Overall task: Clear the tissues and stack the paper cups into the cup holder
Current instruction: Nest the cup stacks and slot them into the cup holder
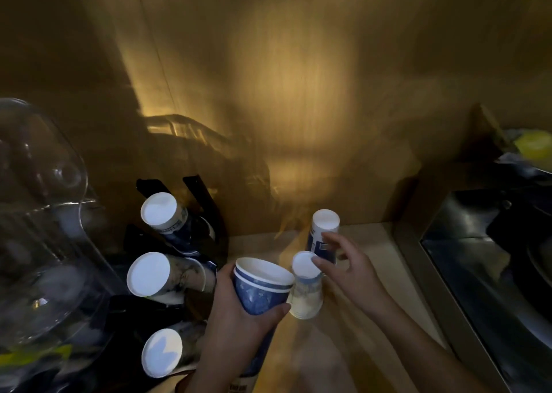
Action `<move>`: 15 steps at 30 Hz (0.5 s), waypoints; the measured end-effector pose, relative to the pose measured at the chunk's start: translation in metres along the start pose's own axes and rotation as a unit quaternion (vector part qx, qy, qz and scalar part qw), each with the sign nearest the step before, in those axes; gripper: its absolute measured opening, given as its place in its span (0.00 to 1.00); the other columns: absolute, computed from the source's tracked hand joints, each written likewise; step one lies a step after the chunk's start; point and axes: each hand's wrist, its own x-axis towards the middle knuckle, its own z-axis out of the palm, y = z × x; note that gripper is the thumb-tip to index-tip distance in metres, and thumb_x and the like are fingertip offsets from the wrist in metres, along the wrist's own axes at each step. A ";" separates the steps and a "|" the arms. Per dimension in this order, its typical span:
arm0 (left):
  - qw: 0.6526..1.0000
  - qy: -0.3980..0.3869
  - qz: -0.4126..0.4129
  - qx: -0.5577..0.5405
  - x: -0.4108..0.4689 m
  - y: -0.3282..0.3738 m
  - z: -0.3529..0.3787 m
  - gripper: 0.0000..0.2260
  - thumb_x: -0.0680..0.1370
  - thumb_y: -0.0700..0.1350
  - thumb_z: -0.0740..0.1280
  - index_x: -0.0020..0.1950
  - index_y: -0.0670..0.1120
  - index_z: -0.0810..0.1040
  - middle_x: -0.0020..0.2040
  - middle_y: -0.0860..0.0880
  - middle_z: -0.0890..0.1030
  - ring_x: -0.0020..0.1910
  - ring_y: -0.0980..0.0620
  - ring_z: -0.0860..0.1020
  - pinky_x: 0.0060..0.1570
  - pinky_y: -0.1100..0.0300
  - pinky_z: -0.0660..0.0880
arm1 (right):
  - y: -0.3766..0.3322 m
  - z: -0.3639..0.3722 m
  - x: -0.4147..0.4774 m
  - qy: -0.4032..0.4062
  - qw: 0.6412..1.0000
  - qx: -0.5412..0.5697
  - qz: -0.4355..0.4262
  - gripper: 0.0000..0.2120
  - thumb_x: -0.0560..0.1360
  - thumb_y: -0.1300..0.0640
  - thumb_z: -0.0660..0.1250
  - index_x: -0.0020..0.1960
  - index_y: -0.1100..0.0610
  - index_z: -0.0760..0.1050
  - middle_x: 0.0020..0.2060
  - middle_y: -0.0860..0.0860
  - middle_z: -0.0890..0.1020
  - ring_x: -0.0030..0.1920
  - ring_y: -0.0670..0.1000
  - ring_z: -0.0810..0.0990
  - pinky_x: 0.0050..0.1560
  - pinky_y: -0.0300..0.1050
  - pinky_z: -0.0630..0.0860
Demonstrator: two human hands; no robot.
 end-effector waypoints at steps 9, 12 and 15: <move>0.998 -0.051 0.041 0.026 0.001 0.027 0.029 0.36 0.53 0.59 0.77 0.55 0.67 0.63 0.55 0.57 0.75 0.55 0.55 0.76 0.57 0.50 0.76 | -0.064 -0.015 -0.006 -0.162 0.980 0.002 -0.115 0.02 0.70 0.54 0.71 0.43 0.50 0.81 0.40 0.42 0.82 0.45 0.41 0.79 0.43 0.31 0.72; 0.996 -0.066 0.051 0.016 -0.001 0.033 0.034 0.39 0.56 0.55 0.78 0.62 0.60 0.63 0.57 0.56 0.75 0.55 0.55 0.77 0.58 0.48 0.76 | -0.066 -0.016 -0.008 -0.178 0.977 -0.013 -0.115 0.04 0.73 0.57 0.68 0.40 0.55 0.80 0.36 0.45 0.81 0.40 0.42 0.78 0.39 0.33 0.72; 0.996 -0.060 0.057 0.015 -0.003 0.038 0.036 0.37 0.58 0.51 0.79 0.62 0.59 0.64 0.56 0.57 0.75 0.54 0.56 0.77 0.57 0.50 0.77 | -0.066 -0.018 -0.011 -0.157 0.978 -0.032 -0.133 0.08 0.75 0.57 0.64 0.38 0.54 0.78 0.32 0.41 0.76 0.38 0.40 0.76 0.38 0.30 0.69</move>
